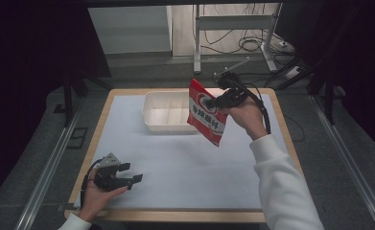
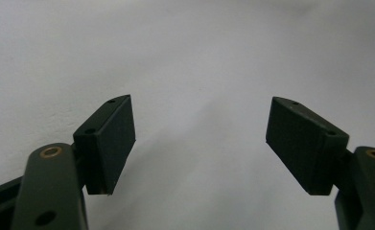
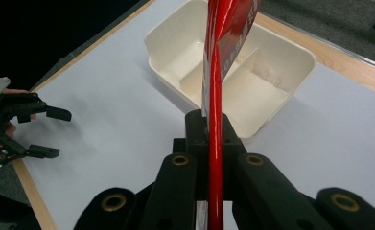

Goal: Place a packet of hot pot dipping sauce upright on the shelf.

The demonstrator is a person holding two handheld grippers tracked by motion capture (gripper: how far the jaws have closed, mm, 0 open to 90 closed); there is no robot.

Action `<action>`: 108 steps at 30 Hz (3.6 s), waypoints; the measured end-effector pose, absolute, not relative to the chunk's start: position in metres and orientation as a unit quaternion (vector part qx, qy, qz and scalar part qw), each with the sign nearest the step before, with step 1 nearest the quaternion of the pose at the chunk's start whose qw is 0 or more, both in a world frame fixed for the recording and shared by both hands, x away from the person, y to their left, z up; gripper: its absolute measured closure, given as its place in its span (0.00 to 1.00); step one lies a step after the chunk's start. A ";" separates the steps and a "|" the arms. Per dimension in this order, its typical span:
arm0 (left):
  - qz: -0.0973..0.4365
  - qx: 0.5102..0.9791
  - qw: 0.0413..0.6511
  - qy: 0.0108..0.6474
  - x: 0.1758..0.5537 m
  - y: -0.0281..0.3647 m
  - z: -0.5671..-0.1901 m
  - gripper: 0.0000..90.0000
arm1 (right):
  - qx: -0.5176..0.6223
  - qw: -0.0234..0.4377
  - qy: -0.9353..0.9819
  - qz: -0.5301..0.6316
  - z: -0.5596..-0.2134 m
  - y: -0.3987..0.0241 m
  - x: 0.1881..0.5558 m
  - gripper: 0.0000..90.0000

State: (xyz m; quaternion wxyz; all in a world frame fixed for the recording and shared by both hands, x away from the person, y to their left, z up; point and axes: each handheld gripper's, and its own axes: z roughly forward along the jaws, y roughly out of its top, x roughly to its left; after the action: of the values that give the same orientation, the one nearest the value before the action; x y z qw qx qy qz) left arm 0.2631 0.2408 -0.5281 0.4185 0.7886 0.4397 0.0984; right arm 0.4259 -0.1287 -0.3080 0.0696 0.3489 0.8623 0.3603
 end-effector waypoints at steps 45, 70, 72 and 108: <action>0.096 0.796 0.412 0.433 0.264 0.238 -0.530 0.28 | 0.410 0.092 0.822 0.385 -0.314 -0.107 0.477 0.98; 0.096 0.798 0.410 0.432 0.264 0.238 -0.531 0.29 | 0.425 0.101 0.804 0.403 -0.324 -0.099 0.495 0.98; 0.096 0.797 0.411 0.432 0.264 0.238 -0.531 0.29 | 0.425 0.103 0.803 0.404 -0.324 -0.097 0.496 0.98; 0.098 0.796 0.412 0.433 0.264 0.239 -0.530 0.29 | 0.452 0.131 0.772 0.429 -0.346 -0.088 0.514 0.98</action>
State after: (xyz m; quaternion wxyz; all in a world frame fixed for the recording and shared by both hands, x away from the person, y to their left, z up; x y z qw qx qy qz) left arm 0.2639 0.2388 -0.5304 0.4123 0.7958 0.4326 0.0978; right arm 0.5138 -0.0880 -0.3462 0.1309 0.4516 0.7715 0.4285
